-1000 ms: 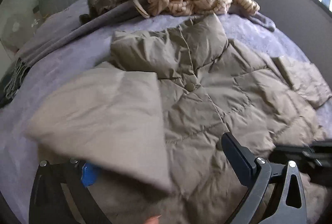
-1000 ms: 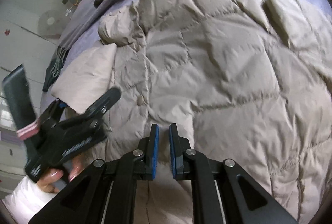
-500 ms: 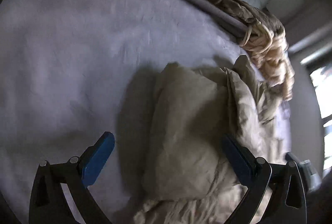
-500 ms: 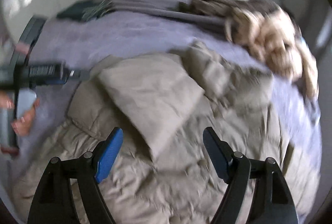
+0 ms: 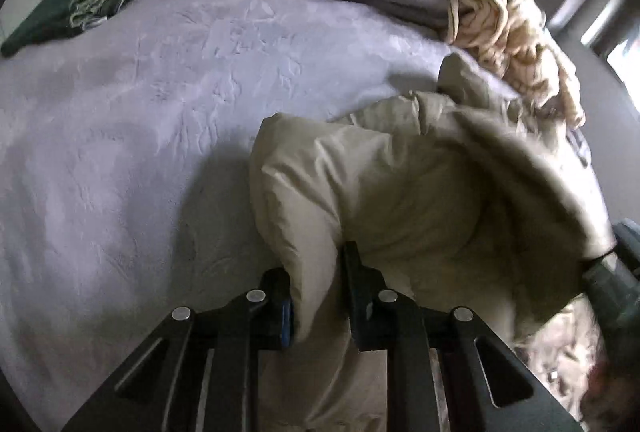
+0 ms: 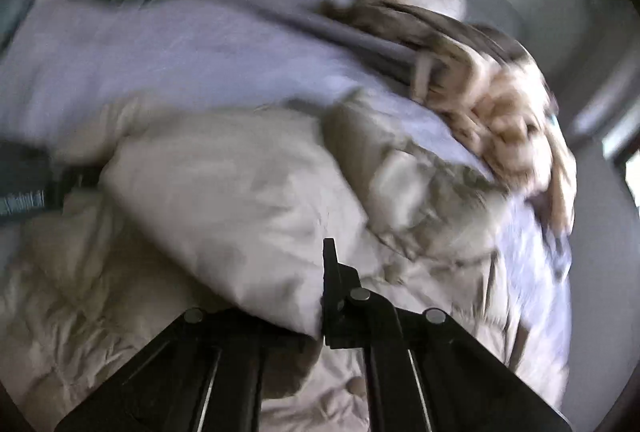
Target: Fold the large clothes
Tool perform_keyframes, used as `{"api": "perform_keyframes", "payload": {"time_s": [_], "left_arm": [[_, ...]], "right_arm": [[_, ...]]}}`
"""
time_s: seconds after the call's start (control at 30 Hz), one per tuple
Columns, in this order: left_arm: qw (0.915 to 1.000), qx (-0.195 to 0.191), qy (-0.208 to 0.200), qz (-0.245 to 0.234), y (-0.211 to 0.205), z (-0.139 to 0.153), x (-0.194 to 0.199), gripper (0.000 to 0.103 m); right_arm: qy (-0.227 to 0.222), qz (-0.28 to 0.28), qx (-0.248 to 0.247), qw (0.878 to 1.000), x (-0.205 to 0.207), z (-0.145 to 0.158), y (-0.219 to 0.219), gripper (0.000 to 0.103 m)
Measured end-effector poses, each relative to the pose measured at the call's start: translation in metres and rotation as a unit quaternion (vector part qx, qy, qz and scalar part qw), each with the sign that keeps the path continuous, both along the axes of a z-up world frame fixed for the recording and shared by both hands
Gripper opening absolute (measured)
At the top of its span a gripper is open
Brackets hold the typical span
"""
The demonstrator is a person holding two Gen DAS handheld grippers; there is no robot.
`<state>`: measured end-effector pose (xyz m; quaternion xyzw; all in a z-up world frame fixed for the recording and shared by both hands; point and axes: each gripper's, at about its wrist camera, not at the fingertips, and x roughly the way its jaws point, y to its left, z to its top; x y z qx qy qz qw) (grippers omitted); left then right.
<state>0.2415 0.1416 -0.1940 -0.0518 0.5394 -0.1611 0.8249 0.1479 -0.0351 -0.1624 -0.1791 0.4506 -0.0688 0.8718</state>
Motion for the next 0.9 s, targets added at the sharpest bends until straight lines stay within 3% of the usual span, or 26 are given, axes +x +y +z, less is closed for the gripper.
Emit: {"api": "perform_keyframes", "payload": {"time_s": [0.07,0.13,0.23,0.33,0.4,0.43,0.47,0.5,0.53,0.67,0.7,0.73,0.8,0.9], "left_arm": [[0.9999,0.012,0.001,0.001,0.001,-0.005,0.000,0.022],[0.9998,0.019,0.002,0.002,-0.002,-0.009,0.000,0.023],[0.9992,0.039,-0.003,-0.003,-0.011,-0.014,-0.001,0.023],[0.9982,0.059,-0.010,-0.004,-0.016,-0.012,-0.001,0.024],[0.9979,0.063,-0.010,0.002,-0.016,-0.008,-0.003,0.029],[0.9976,0.067,-0.011,0.010,-0.014,-0.003,-0.003,0.042],[0.9968,0.074,-0.017,0.026,-0.010,0.003,-0.005,0.054],[0.9958,0.076,-0.030,0.041,-0.005,0.011,-0.007,0.073],[0.9946,0.070,-0.050,0.059,0.002,0.021,-0.009,0.074],[0.9959,0.034,-0.058,0.060,0.011,0.038,-0.001,0.074],[0.9962,0.040,-0.056,0.054,0.008,0.035,0.002,0.073],[0.9963,0.053,-0.051,0.045,0.002,0.029,0.005,0.064],[0.9966,0.071,-0.031,0.028,-0.008,0.012,0.008,0.060],[0.9962,0.082,-0.013,0.027,-0.015,-0.011,0.006,0.060]], "right_arm": [[-0.024,-0.057,0.036,0.997,-0.012,0.010,-0.038,0.005],[-0.019,-0.104,0.104,0.989,-0.021,0.010,-0.075,0.005],[0.001,-0.167,0.232,0.958,-0.038,-0.006,-0.133,0.007],[0.028,-0.225,0.340,0.913,-0.058,-0.030,-0.178,0.015],[0.033,-0.261,0.431,0.863,-0.075,-0.046,-0.206,0.024],[0.029,-0.274,0.478,0.834,-0.085,-0.053,-0.219,0.025],[0.023,-0.282,0.505,0.815,-0.092,-0.055,-0.227,0.028],[0.012,-0.294,0.529,0.796,-0.100,-0.056,-0.237,0.033],[0.004,-0.299,0.538,0.788,-0.105,-0.056,-0.244,0.036],[-0.006,-0.305,0.565,0.767,-0.111,-0.058,-0.262,0.038],[0.000,-0.302,0.566,0.767,-0.109,-0.059,-0.261,0.021],[0.006,-0.300,0.560,0.772,-0.106,-0.059,-0.258,0.010],[0.011,-0.300,0.539,0.787,-0.102,-0.057,-0.256,0.008],[0.012,-0.310,0.515,0.799,-0.112,-0.054,-0.254,0.008]]}}
